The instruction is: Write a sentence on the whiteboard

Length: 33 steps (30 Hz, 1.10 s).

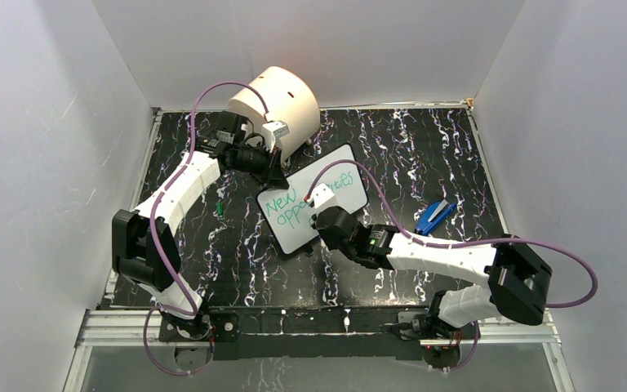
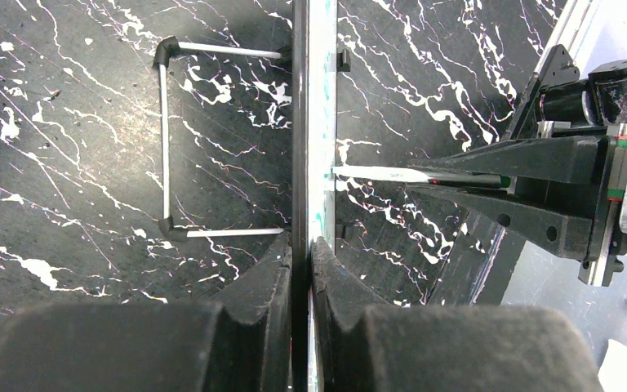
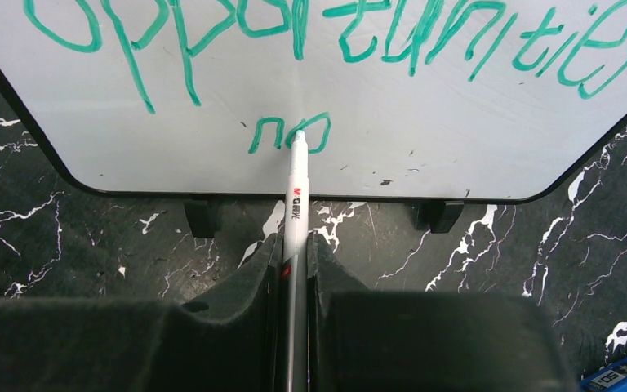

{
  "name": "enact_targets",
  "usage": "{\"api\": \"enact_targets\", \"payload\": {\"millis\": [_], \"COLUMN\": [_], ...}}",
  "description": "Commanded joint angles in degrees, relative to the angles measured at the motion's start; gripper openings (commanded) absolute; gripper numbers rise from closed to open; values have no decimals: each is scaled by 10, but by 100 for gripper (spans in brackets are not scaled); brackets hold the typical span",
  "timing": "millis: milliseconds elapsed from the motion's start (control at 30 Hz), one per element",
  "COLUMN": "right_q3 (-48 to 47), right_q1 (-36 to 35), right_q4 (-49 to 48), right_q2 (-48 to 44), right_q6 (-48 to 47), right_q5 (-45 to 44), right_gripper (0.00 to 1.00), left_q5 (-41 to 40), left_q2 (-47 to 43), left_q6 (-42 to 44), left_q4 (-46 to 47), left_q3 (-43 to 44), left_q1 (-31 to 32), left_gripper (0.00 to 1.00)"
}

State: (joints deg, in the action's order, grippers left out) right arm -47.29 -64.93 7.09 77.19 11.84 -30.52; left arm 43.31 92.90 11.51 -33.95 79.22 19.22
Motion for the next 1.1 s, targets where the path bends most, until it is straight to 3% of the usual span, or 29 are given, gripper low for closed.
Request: {"api": "enact_targets", "payload": {"millis": [0, 367, 1067], "right_q3": [-9, 3, 0], "right_q1": [1, 7, 16], "right_q4": [0, -14, -41], "right_q2": [-12, -35, 0], "right_q6": [3, -5, -16], "right_q5": [0, -50, -33], "right_gripper": [0, 0, 0], "left_q5": [-21, -23, -19], "left_q2": [3, 3, 3], "left_q6": [19, 19, 20], "left_q4": [-38, -37, -38], "left_q3": [-4, -5, -4], "left_q1": [8, 8, 8], "left_gripper": [0, 0, 0]}}
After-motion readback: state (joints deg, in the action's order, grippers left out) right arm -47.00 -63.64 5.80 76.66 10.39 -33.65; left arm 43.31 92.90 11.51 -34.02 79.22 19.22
